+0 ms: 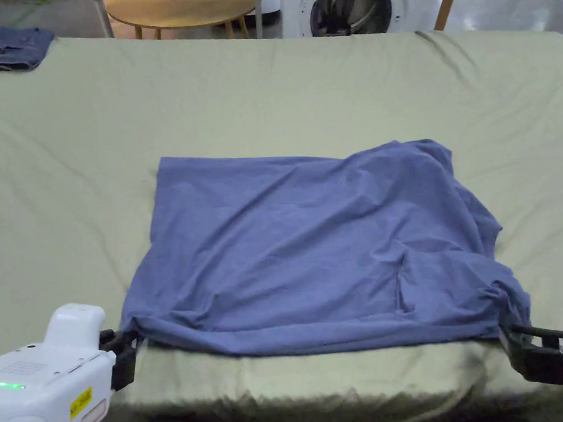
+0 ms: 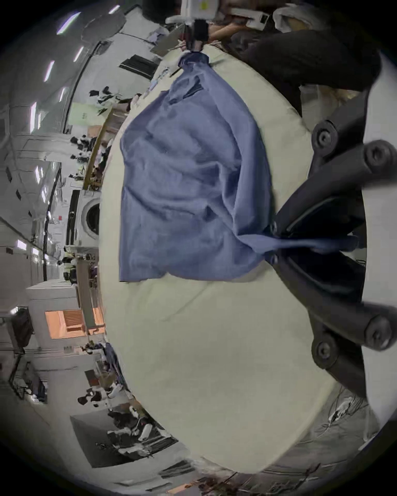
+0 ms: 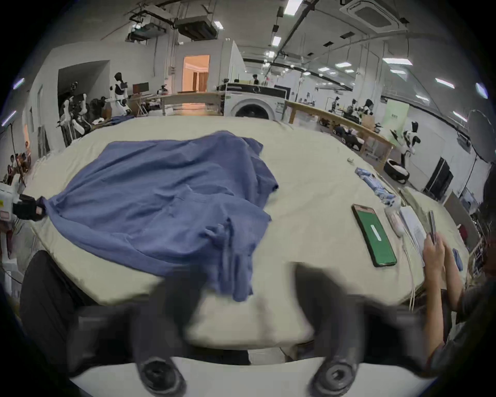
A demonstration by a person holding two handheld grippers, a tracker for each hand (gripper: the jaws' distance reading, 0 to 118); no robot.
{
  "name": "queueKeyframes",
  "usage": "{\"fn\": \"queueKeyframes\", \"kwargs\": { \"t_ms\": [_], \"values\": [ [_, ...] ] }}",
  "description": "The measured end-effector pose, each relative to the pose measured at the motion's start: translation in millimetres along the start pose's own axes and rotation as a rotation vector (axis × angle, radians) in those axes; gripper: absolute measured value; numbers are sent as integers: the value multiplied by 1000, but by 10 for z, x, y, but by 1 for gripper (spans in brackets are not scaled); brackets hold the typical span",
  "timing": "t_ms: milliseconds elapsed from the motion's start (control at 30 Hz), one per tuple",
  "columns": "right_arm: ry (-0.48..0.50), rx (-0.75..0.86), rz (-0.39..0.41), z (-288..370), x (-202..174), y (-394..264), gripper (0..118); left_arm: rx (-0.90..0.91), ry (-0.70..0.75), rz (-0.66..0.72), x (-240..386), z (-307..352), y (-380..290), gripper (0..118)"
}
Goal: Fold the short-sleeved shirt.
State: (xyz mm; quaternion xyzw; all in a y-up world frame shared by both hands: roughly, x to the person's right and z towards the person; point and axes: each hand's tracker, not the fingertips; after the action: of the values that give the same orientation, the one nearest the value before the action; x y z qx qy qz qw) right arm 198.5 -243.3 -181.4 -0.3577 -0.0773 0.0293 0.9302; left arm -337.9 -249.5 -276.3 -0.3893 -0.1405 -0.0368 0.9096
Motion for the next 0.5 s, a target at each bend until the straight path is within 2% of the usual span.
{"fn": "queueKeyframes", "kwargs": {
  "t_ms": [33, 67, 200, 233, 267, 300, 333, 367, 400, 500],
  "values": [
    [15, 10, 0, -25, 10, -45, 106, 6, 4, 1, 6, 1, 8, 0],
    [26, 32, 8, -42, 27, -51, 115, 8, 5, 4, 11, -2, 21, 0],
    [32, 18, 47, -220, -42, -28, 114, 11, 8, 9, 68, -11, 90, 0],
    [95, 33, 23, -240, -32, -2, 109, 7, 10, 12, 75, -31, 104, 0],
    [128, 43, -9, -267, 9, 22, 88, 5, 13, 11, 80, -30, 112, 0],
    [149, 56, -54, -311, 48, 49, 61, 0, 16, 8, 89, -37, 122, 0],
    [142, 47, -39, -338, 78, 84, 18, -3, 19, 6, 97, -42, 131, 0],
    [120, 48, -36, -347, 85, 123, 5, -4, 19, 2, 107, -40, 142, 0],
    [112, 61, -37, -307, 114, 168, 5, 9, 12, -11, 82, 2, 147, 0],
    [145, 153, -135, -83, 191, 298, 5, 31, 38, -43, 110, 164, 264, 0]
  ]
}}
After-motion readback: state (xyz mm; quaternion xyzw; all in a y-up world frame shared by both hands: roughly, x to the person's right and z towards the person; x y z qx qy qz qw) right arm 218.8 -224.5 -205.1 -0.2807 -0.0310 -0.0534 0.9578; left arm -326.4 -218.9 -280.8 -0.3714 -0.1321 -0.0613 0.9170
